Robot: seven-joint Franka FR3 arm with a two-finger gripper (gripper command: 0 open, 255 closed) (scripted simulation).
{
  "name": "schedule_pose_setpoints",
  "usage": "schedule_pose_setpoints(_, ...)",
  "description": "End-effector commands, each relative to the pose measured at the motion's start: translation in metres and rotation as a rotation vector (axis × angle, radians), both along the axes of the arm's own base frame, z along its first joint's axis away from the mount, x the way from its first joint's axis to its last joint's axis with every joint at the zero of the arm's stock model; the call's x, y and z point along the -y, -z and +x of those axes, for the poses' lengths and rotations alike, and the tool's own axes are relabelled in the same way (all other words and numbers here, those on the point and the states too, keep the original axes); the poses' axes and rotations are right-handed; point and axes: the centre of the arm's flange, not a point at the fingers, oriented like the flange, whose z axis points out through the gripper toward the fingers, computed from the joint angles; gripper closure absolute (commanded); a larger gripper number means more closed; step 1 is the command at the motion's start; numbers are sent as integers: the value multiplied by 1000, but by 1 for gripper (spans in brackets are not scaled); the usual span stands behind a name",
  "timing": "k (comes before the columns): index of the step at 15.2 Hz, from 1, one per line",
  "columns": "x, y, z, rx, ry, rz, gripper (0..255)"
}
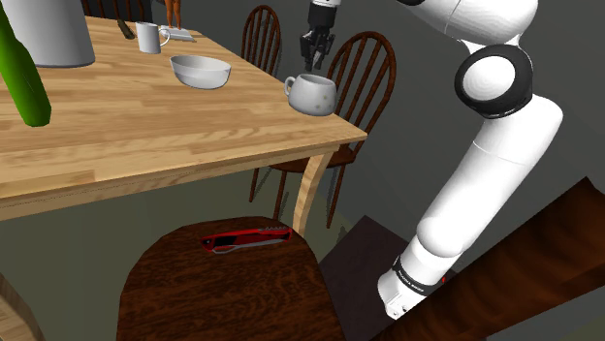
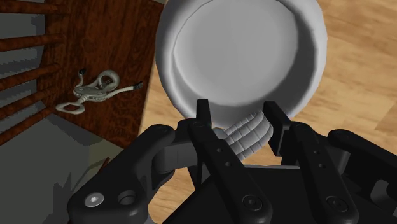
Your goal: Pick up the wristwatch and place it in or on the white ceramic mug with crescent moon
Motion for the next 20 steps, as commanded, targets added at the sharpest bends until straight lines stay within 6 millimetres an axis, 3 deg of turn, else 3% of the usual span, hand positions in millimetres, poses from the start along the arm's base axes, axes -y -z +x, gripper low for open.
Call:
schedule_pose_setpoints(1,1,11,-1,0,0,0,255)
schedule_pose_setpoints(10,1,17,-1,0,0,0,255)
schedule_pose_setpoints(11,1,17,-1,0,0,0,0)
schedule_pose_setpoints(16,1,17,-1,0,0,0,0)
schedule_pose_setpoints(20,-6,-32,-3,0,0,0,0)
